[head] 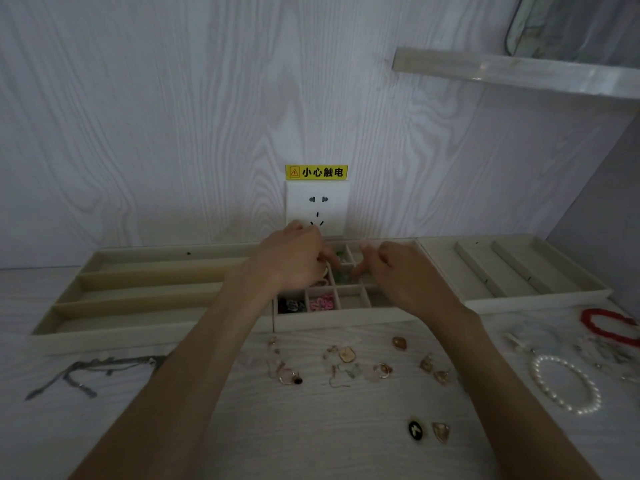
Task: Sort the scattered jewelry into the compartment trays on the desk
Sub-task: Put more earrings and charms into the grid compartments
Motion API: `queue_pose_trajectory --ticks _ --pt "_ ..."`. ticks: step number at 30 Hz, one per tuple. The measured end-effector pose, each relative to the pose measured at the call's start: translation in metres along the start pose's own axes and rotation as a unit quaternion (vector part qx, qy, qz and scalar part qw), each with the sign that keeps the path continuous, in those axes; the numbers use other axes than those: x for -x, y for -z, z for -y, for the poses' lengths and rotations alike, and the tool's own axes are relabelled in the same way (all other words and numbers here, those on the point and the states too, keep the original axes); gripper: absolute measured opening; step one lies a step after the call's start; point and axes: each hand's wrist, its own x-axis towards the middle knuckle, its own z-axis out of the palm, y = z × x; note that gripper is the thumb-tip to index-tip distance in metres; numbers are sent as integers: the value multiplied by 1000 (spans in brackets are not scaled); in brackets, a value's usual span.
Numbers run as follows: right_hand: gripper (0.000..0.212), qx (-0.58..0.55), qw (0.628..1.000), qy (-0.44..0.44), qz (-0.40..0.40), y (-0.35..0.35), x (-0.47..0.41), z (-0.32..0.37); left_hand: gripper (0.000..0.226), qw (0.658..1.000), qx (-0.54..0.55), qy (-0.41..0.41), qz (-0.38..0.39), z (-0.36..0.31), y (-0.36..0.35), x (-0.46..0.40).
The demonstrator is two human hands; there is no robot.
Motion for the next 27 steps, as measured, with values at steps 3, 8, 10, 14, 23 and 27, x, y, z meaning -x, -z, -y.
queue_pose_trajectory --ticks 3,8,10,14,23,27 --pt "63 35 999 30 -10 -2 3 2 38 999 21 10 -40 1 -1 -2" --pt "59 -26 996 21 -80 5 1 8 39 999 13 6 -39 1 0 -3" --pt "57 -72 989 8 -127 11 0 6 40 999 11 4 -31 0 1 -2" --pt "57 -81 991 23 -106 11 3 4 43 1000 1 -1 -14 -3 2 0" --pt "56 53 996 67 37 3 8 8 45 1000 -23 0 -1 -6 -1 1" --pt "51 113 992 64 -1 -1 6 -1 45 1000 -29 0 8 -6 -1 0"
